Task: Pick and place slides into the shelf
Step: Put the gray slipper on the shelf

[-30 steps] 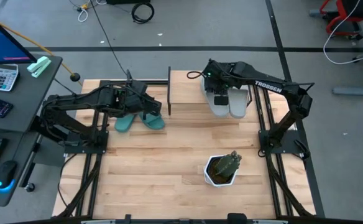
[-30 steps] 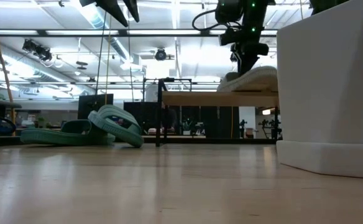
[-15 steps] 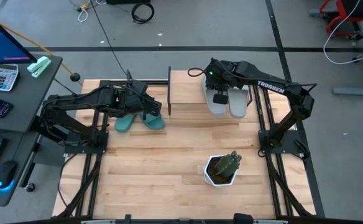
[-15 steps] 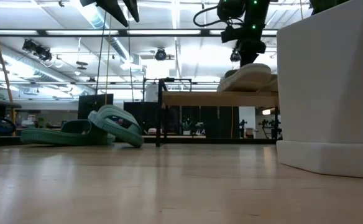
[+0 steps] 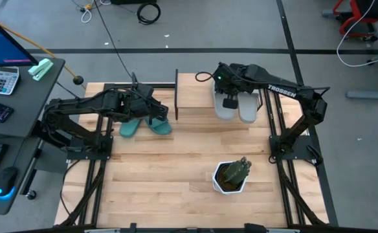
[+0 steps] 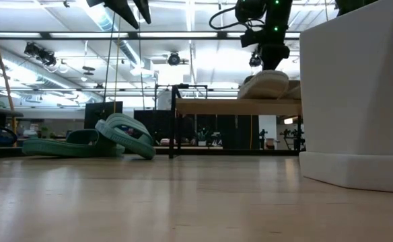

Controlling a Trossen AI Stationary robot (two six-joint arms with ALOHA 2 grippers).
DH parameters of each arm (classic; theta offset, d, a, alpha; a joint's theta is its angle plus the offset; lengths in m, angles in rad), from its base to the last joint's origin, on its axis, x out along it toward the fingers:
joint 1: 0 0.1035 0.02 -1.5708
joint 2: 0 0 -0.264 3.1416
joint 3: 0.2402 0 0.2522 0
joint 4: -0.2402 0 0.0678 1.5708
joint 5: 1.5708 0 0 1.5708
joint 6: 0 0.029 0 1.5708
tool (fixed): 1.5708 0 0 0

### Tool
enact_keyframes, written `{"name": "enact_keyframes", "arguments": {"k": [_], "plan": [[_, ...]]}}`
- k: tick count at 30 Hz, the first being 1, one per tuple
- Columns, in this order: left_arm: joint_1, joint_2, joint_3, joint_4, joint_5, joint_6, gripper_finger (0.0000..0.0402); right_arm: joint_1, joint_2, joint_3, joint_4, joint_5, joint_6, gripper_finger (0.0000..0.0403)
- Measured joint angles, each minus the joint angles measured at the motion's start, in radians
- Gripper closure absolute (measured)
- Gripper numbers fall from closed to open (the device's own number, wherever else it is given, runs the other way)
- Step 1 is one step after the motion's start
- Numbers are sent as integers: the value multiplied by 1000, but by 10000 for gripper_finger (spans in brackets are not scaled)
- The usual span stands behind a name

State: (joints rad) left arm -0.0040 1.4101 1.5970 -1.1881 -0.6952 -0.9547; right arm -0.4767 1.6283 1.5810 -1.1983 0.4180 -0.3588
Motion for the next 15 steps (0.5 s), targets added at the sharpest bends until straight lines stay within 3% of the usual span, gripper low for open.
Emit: {"name": "enact_keyframes", "arguments": {"k": [15], "plan": [[0, 1, 0, -2, -16, 7, 228, 14, 0, 0, -50, 21, 2, 396]]}}
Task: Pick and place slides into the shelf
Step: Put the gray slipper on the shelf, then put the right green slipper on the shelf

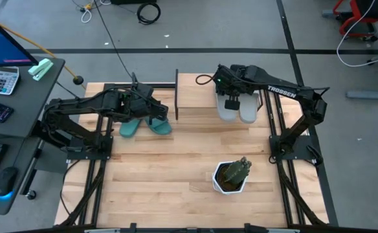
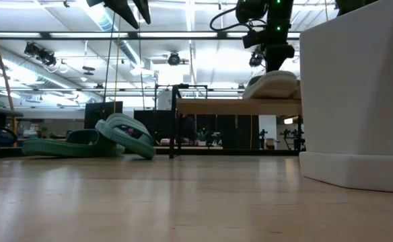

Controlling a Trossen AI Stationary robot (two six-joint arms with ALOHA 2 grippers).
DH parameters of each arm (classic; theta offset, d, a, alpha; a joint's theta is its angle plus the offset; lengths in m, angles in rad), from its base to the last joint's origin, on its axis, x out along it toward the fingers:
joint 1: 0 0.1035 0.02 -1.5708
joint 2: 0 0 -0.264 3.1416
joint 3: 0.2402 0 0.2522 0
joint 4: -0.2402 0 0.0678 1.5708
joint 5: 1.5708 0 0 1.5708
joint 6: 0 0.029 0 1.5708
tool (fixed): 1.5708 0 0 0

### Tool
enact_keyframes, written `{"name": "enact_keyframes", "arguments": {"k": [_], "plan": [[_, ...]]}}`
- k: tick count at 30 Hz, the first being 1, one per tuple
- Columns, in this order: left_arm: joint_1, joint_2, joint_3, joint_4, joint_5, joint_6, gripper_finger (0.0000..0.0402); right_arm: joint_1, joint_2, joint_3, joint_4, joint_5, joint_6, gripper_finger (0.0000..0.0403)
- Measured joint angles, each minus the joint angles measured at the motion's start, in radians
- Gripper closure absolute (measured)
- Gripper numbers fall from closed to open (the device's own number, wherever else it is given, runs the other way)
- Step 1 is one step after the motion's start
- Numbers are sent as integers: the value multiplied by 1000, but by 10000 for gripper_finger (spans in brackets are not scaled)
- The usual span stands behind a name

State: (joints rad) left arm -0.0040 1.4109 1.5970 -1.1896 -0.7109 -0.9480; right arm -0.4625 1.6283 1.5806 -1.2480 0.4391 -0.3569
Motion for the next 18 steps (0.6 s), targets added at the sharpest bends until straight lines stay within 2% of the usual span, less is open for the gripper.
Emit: {"name": "enact_keyframes", "arguments": {"k": [3, 5, 13, 18], "plan": [[0, 0, 0, 0, 0, 2, 230, 0, 0, 0, -4, -18, 0, 393], [0, 0, 0, 0, 0, 2, 229, 0, 0, 0, -6, -25, 7, 377], [0, 0, 0, -1, 0, 2, 229, 0, 0, 0, -29, -30, 25, 271], [0, 0, 0, -3, 0, 2, 228, 0, 0, 2, -28, -25, 23, 223]]}}
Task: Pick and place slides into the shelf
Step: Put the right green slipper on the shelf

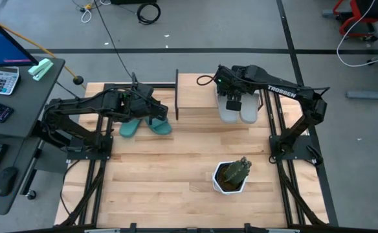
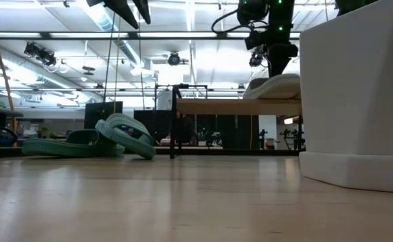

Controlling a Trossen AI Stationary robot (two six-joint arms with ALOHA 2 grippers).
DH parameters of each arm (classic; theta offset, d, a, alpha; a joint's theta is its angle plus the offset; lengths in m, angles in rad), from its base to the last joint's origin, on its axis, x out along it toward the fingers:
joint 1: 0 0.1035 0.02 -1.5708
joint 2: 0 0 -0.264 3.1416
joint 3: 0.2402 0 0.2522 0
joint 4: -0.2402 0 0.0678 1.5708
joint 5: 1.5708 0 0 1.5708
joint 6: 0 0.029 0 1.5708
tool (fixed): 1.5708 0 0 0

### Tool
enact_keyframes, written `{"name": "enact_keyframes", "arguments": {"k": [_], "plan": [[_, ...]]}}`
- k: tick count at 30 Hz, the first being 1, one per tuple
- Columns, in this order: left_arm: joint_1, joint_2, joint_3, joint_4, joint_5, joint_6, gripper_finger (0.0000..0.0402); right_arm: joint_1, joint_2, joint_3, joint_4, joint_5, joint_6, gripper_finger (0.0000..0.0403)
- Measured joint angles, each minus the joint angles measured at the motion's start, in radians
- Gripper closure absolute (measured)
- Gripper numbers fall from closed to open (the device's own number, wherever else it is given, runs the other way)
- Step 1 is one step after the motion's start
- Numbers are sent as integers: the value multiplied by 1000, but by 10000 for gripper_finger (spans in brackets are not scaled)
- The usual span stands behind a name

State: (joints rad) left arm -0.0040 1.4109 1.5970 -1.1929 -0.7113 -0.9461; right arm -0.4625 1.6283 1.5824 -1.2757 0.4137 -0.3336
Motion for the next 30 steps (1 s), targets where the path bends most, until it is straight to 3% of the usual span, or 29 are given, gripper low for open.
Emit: {"name": "enact_keyframes", "arguments": {"k": [8, 12, 16, 21, 24, 28, 30], "plan": [[24, 0, -3, -84, -3, 36, 228, 39, 0, 189, -18, 0, -13, 194], [66, -1, -72, -187, 15, -61, 229, 76, -1, 347, -48, -16, 34, 193], [86, 0, -192, -156, 108, -89, 230, 122, -2, 507, -123, -29, 107, 192], [119, 0, -305, 81, 264, -8, 230, 169, -2, 647, -240, -76, 205, 192], [172, 0, -338, 196, 340, 91, 229, 191, -2, 689, -297, -107, 255, 192], [291, 0, -345, 177, 385, 190, 226, 221, -16, 691, -297, -140, 291, 192], [364, 0, -345, 164, 461, 240, 223, 234, -26, 690, -296, -157, 307, 192]]}}
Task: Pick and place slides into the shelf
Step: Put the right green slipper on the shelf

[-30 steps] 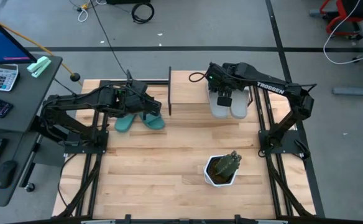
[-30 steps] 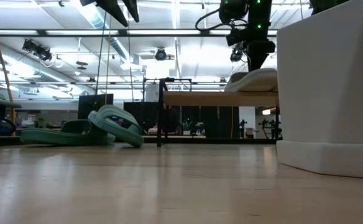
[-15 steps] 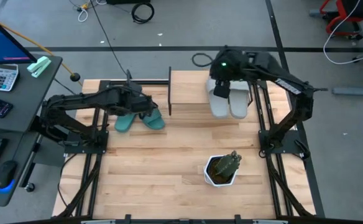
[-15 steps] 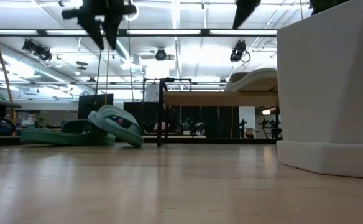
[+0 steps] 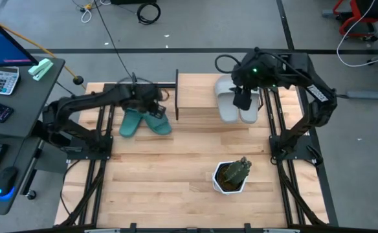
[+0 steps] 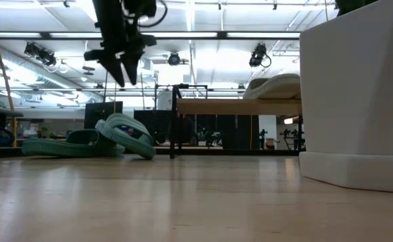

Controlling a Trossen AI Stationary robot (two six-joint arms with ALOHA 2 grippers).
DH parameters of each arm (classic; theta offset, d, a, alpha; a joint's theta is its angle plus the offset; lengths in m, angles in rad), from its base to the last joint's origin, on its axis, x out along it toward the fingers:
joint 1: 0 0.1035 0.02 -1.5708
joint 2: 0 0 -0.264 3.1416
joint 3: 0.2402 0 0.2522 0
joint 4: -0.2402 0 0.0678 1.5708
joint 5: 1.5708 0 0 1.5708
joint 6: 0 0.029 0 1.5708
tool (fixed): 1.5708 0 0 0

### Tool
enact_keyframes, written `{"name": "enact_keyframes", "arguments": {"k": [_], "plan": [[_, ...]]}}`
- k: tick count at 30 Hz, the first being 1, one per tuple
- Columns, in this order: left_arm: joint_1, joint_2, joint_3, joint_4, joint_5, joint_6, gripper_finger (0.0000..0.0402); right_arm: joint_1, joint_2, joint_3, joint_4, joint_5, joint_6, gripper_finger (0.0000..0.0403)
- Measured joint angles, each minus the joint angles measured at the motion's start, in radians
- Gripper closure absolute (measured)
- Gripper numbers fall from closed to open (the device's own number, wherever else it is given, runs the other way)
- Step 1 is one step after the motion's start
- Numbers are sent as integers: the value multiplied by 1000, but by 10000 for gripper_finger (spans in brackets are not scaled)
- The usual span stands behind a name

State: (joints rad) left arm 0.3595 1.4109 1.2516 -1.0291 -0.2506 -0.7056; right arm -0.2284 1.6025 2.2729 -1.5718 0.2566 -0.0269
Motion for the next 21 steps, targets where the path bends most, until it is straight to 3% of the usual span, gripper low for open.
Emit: {"name": "enact_keyframes", "arguments": {"k": [10, 16, 21], "plan": [[259, 39, 0, 38, 328, 300, 214, 38, -11, -2, 0, -45, 15, 192], [344, 107, 0, -10, 421, 394, 215, 38, -11, -3, 1, -82, 25, 192], [345, 180, 0, -14, 460, 447, 211, 37, -11, -3, 1, -83, 25, 192]]}}
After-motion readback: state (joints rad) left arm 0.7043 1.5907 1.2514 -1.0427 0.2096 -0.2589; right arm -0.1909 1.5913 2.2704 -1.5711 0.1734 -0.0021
